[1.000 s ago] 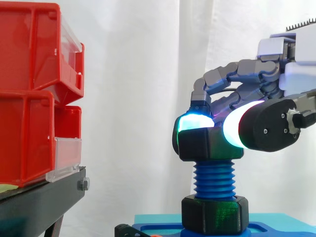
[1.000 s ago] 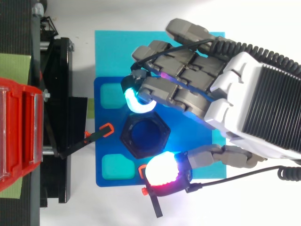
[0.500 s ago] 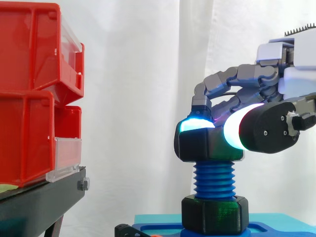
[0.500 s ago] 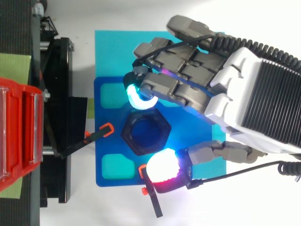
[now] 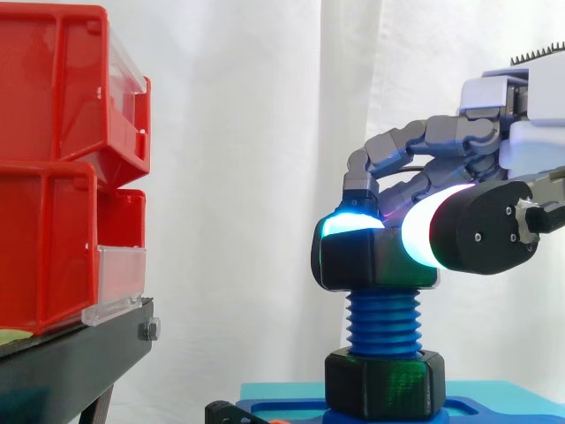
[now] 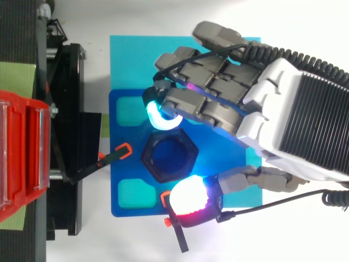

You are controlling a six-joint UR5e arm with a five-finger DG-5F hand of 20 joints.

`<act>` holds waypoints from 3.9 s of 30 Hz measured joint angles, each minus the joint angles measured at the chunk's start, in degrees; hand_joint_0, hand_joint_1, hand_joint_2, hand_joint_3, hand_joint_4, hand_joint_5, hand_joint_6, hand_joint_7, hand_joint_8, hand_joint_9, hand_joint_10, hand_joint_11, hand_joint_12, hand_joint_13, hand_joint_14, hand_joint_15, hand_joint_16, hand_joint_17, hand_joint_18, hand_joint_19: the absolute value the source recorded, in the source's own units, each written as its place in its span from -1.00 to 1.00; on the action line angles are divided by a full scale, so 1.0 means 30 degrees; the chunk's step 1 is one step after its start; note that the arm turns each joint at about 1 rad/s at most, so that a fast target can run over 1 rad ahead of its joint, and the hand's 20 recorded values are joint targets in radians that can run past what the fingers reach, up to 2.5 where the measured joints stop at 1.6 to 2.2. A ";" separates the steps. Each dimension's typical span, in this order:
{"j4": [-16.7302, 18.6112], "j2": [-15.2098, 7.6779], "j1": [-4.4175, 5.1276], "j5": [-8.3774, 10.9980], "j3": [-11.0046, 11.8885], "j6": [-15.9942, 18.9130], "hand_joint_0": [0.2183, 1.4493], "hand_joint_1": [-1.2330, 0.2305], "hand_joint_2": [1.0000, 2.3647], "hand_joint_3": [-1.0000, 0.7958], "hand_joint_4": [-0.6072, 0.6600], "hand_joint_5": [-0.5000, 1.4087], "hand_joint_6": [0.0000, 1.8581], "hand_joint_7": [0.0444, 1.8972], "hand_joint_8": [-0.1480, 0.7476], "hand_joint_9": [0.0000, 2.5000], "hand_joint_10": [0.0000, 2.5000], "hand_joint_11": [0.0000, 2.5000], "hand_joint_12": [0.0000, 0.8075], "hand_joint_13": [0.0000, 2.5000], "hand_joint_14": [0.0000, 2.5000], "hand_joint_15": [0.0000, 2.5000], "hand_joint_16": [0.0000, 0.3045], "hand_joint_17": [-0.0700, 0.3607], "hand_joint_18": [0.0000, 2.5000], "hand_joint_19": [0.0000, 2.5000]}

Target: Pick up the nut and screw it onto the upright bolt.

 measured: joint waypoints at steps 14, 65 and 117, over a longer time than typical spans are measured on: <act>0.0053 0.0003 0.0043 -0.0132 -0.0040 0.0008 -0.48 -0.07 -1.00 -0.44 0.38 -0.65 -0.36 0.18 -0.05 -0.53 -1.00 -1.00 -0.31 -0.50 -1.00 -1.00 -0.82 -0.38 -0.69 -1.00; 0.1209 0.0025 -0.0588 -0.1459 -0.1023 -0.0025 -0.69 0.19 -1.00 -0.44 0.35 -0.70 -0.46 -0.19 0.00 -0.57 -1.00 -1.00 -0.14 -0.56 -1.00 -1.00 -0.71 -0.22 -0.74 -1.00; -0.0256 -0.0002 -0.0415 -0.2479 0.1020 0.0100 -0.60 0.52 -1.00 -0.44 0.22 -0.65 -0.46 -0.21 -0.10 -0.63 -1.00 -1.00 -0.19 -0.68 -1.00 -1.00 -0.75 -0.28 -0.91 -1.00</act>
